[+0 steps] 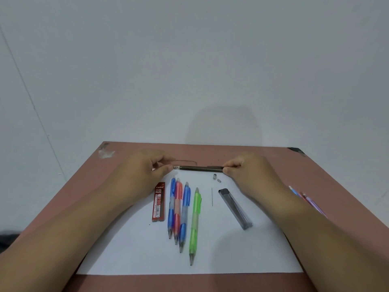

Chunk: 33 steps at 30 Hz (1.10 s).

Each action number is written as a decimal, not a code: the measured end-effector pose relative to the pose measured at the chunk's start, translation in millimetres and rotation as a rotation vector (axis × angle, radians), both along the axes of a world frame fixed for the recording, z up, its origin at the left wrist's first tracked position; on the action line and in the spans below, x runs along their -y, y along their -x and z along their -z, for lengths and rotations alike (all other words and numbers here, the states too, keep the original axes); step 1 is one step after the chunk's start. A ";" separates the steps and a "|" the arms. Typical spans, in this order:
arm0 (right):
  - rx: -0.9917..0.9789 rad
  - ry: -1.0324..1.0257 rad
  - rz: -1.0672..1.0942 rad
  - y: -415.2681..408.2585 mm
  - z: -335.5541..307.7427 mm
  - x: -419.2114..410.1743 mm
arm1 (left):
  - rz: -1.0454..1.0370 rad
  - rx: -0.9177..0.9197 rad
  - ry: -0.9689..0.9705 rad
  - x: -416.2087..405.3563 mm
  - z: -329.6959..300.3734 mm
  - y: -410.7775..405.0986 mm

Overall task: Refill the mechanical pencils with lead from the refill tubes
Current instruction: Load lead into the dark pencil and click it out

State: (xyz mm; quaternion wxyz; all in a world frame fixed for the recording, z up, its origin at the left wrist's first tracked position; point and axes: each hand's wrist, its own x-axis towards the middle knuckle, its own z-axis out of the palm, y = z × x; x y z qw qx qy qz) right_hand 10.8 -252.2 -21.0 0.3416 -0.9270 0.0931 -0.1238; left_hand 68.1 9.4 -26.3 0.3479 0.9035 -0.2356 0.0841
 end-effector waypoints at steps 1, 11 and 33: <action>-0.003 0.028 -0.006 0.1 -0.5 -1.2 | 0.006 -0.007 0.006 -0.1 -0.4 0.6; 0.054 0.122 -0.029 10.9 -14.9 0.1 | 0.024 -0.034 0.027 0.1 -3.8 4.1; -0.361 0.324 -0.115 31.9 -40.8 -14.6 | 0.026 0.051 0.031 2.2 -4.1 7.7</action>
